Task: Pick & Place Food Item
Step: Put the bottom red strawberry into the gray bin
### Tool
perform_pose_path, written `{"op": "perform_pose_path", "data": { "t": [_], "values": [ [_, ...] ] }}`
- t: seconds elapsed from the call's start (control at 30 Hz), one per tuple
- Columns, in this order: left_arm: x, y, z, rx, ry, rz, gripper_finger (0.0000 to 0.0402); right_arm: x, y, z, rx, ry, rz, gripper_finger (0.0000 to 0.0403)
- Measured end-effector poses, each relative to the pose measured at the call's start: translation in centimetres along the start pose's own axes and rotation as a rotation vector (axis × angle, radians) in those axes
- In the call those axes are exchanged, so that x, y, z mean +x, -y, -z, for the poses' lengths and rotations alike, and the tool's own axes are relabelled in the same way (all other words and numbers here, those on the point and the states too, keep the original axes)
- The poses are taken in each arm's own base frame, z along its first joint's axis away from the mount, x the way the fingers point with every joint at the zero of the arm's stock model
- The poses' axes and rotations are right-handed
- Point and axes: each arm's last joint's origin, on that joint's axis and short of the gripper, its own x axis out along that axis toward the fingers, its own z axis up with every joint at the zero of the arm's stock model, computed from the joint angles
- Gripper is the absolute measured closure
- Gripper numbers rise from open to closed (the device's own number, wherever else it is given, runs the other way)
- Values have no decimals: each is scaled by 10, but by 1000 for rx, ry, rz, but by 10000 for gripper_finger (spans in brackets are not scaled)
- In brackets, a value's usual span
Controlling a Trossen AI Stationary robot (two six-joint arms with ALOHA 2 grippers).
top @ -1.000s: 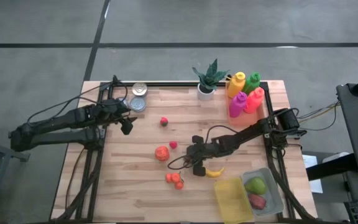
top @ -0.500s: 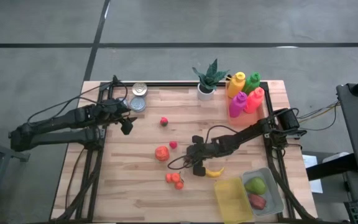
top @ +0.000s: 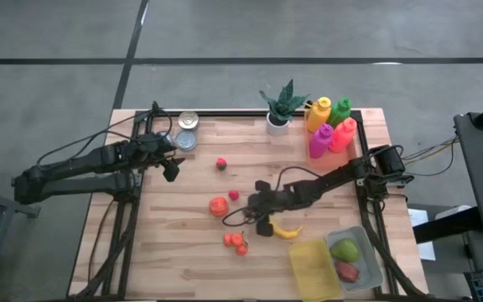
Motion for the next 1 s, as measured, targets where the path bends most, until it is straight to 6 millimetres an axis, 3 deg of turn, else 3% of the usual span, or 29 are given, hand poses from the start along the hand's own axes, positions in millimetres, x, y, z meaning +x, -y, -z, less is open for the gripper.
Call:
{"op": "perform_pose_path", "data": {
  "t": [0.2, 0.4, 0.7, 1.0],
  "values": [
    [0, 0, 0, 0, 0, 0, 126, -6, -1, -12, 6, 0, 1, 271],
    [0, 0, 0, 0, 0, 0, 126, -32, 4, -33, 69, -55, 27, 271],
    [0, 0, 0, 0, 1, 0, 126, -103, 4, -59, 291, -222, 68, 271],
    [0, 0, 0, 0, 0, 0, 126, -167, -1, -46, 467, -363, 63, 271]
  ]
}}
